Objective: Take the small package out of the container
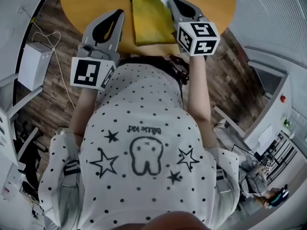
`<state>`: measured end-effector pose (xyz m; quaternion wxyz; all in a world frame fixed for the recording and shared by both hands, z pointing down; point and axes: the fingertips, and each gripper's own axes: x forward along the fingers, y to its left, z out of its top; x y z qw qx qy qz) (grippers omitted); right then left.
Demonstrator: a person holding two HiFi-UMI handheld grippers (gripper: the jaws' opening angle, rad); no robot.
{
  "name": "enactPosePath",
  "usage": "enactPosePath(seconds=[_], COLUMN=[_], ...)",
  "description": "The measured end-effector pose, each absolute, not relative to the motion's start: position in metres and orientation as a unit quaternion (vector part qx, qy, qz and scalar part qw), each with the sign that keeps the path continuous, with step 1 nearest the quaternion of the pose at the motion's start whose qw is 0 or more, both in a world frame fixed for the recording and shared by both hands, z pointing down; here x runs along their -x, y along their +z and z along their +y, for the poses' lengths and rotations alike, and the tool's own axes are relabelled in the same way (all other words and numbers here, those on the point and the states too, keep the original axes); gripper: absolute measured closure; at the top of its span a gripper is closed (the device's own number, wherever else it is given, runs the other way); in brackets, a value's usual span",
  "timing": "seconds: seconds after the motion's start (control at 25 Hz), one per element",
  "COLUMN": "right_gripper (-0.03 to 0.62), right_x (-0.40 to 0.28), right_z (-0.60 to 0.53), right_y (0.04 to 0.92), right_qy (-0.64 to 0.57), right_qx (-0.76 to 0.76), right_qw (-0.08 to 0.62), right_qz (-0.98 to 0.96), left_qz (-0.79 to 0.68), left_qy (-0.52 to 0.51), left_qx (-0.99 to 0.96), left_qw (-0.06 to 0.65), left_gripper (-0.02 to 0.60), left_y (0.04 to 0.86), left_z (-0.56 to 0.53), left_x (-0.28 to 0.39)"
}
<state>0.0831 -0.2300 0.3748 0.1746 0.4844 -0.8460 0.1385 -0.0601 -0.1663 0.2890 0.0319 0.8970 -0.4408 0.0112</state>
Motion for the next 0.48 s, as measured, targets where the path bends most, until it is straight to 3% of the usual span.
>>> enactPosePath(seconds=[0.48], right_gripper=[0.591], right_x=[-0.138], right_z=[-0.199], right_y=[0.297], right_qy=[0.109], right_qx=[-0.558], right_qw=[0.081], right_qz=[-0.819], left_qz=[-0.458], left_qy=[0.006], left_qx=[-0.889], left_qw=[0.029], left_gripper=[0.571], left_y=[0.281], left_z=[-0.151], left_x=[0.067])
